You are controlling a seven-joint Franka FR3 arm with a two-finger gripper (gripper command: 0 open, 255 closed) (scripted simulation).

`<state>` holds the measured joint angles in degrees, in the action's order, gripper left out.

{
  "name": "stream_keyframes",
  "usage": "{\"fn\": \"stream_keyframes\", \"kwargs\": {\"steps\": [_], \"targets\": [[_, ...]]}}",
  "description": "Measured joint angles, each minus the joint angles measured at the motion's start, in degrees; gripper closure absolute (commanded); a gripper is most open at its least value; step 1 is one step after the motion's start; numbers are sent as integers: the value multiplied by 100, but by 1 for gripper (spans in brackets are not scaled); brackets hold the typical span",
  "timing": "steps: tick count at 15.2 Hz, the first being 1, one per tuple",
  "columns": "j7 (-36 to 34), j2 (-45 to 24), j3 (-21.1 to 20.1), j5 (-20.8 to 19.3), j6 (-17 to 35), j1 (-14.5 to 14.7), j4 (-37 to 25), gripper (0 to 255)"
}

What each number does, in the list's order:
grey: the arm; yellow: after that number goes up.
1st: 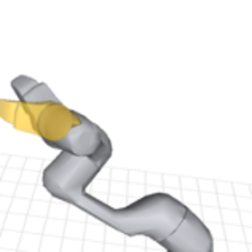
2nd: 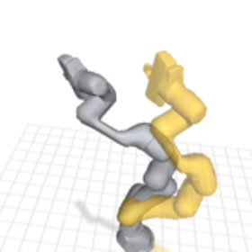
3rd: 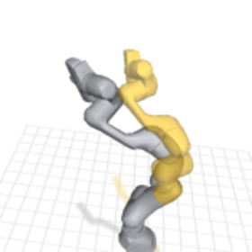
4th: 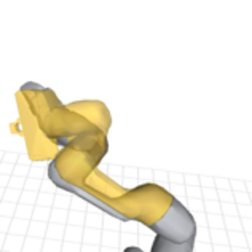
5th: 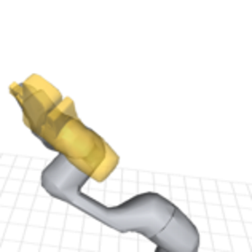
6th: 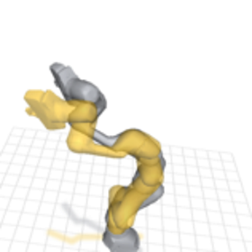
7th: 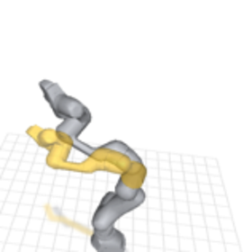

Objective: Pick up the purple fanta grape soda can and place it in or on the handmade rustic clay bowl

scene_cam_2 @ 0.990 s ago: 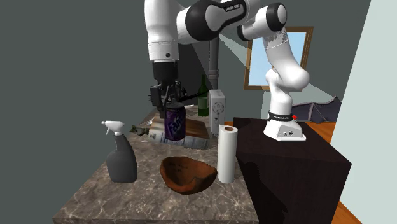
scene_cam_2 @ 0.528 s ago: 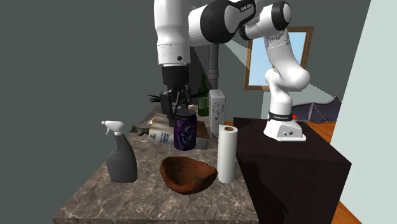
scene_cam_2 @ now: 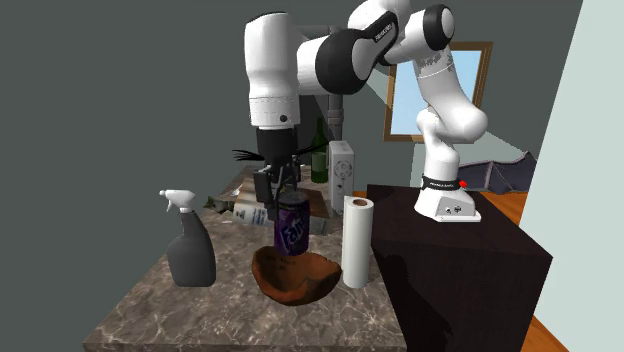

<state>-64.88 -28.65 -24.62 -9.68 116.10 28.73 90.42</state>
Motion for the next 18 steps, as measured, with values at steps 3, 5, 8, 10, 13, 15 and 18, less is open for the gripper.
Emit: {"fn": "stream_keyframes", "kwargs": {"steps": [3,5,8,10,13,15,18], "targets": [[-16,-53,18,-29,177,1,127,255],[-30,-136,39,-64,292,14,165,255],[-42,-196,57,-94,428,19,245,255],[-46,-206,59,-98,440,23,247,255],[-48,-212,60,-100,443,25,244,255],[-48,-210,60,-100,444,25,245,0],[-47,-209,60,-100,444,24,244,0]]}}
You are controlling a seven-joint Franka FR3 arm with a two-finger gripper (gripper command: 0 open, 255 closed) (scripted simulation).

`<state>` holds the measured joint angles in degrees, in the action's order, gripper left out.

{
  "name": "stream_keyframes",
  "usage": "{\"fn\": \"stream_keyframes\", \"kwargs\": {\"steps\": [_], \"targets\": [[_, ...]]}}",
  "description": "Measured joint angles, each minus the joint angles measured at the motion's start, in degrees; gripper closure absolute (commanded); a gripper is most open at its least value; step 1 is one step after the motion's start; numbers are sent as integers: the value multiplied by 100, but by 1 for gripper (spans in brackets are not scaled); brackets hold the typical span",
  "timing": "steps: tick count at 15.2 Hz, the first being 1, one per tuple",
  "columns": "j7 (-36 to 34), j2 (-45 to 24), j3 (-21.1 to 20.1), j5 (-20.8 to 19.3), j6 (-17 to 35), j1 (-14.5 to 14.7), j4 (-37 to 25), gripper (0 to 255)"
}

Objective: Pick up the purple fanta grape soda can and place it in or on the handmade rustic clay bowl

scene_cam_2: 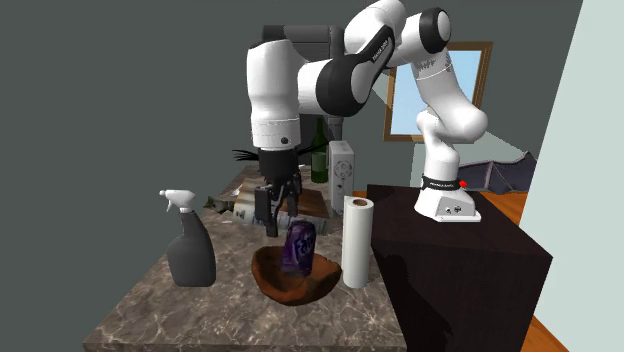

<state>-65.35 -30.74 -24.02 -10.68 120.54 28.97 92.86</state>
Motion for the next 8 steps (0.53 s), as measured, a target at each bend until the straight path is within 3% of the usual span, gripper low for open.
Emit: {"fn": "stream_keyframes", "kwargs": {"steps": [8], "targets": [[85,271,-71,128,-560,-51,-313,0]]}}
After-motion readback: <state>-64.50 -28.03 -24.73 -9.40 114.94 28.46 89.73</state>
